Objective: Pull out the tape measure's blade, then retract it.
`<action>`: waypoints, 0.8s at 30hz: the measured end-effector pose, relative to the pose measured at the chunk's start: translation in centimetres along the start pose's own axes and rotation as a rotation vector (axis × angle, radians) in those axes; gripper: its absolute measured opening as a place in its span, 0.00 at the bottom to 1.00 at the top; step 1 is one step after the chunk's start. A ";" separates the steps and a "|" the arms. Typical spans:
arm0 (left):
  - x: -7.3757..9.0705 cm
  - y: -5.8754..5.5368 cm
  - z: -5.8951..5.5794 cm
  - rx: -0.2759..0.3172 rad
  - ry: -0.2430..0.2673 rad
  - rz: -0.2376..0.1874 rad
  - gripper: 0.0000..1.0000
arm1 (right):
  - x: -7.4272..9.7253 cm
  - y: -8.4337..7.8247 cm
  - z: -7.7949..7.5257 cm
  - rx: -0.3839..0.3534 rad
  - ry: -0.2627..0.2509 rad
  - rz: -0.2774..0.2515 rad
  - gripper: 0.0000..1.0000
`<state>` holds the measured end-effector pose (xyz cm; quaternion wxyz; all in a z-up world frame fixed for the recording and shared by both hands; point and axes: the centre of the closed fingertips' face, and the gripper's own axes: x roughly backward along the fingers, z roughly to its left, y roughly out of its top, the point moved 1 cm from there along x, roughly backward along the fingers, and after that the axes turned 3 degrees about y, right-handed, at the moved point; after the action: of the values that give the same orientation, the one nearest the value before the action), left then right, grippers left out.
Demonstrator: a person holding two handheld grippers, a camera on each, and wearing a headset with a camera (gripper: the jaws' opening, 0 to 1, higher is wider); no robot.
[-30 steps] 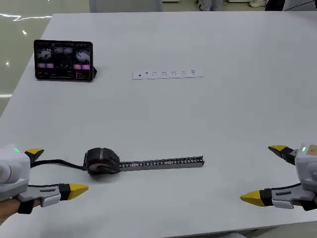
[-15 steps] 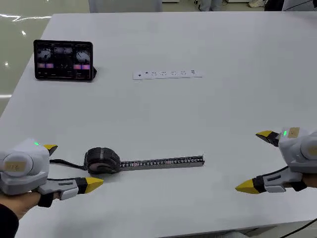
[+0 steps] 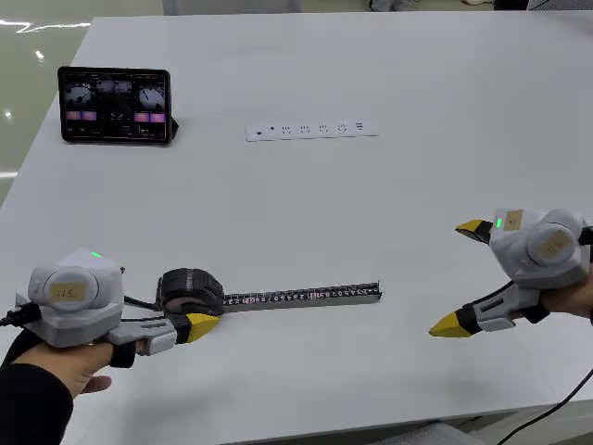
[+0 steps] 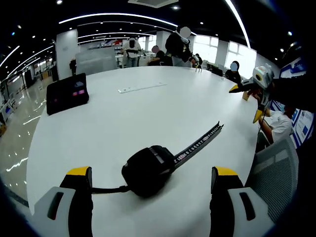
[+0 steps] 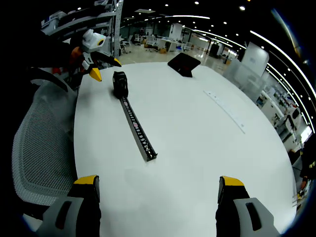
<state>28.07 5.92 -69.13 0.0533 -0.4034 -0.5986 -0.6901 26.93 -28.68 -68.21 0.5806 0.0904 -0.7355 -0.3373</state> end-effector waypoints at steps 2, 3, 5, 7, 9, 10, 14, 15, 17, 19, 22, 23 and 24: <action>-0.2 0.0 -0.1 0.004 0.011 -0.002 0.99 | -0.5 0.2 0.0 0.012 0.011 0.007 0.99; -0.2 0.1 -0.1 0.006 0.016 -0.006 0.99 | -0.7 0.3 0.0 0.015 0.017 0.010 0.99; -0.4 0.3 -0.1 0.019 0.035 -0.022 0.99 | -1.3 0.5 0.0 0.027 0.034 0.011 0.99; -0.7 0.3 -0.5 0.019 0.039 -0.026 0.99 | -1.9 0.7 -0.1 0.045 0.048 0.014 0.99; -1.0 0.3 -0.8 -0.016 0.049 -0.037 0.99 | -2.5 1.0 0.1 0.056 0.070 0.010 0.99; -1.2 0.2 -0.9 -0.024 0.055 -0.034 0.99 | -2.7 1.1 0.2 0.059 0.078 0.016 0.99; -1.5 0.1 -1.7 -0.009 0.063 -0.032 0.99 | -3.7 1.2 0.2 0.088 0.109 0.031 0.99; -1.6 0.1 -1.8 -0.001 0.062 -0.033 0.99 | -3.8 1.3 0.2 0.089 0.115 0.035 0.99; -1.8 0.1 -1.9 0.014 0.066 -0.035 0.99 | -4.3 1.3 0.2 0.098 0.127 0.040 0.99; -2.2 0.2 -1.7 0.010 0.089 -0.046 0.99 | -4.7 1.3 0.1 0.107 0.138 0.047 0.99; -2.4 0.5 -1.4 -0.014 0.121 -0.058 0.99 | -5.4 1.0 -0.1 0.105 0.152 0.060 0.99; -2.4 0.7 -1.4 -0.012 0.123 -0.066 0.99 | -5.5 0.9 -0.2 0.104 0.156 0.065 0.99; -2.6 0.9 -1.4 -0.006 0.124 -0.078 0.99 | -5.8 0.8 -0.3 0.105 0.161 0.074 0.99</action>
<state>29.58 3.44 -69.98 0.0623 -0.3363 -0.6073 -0.7171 29.19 -25.16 -72.32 0.6442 0.1202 -0.7060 -0.2684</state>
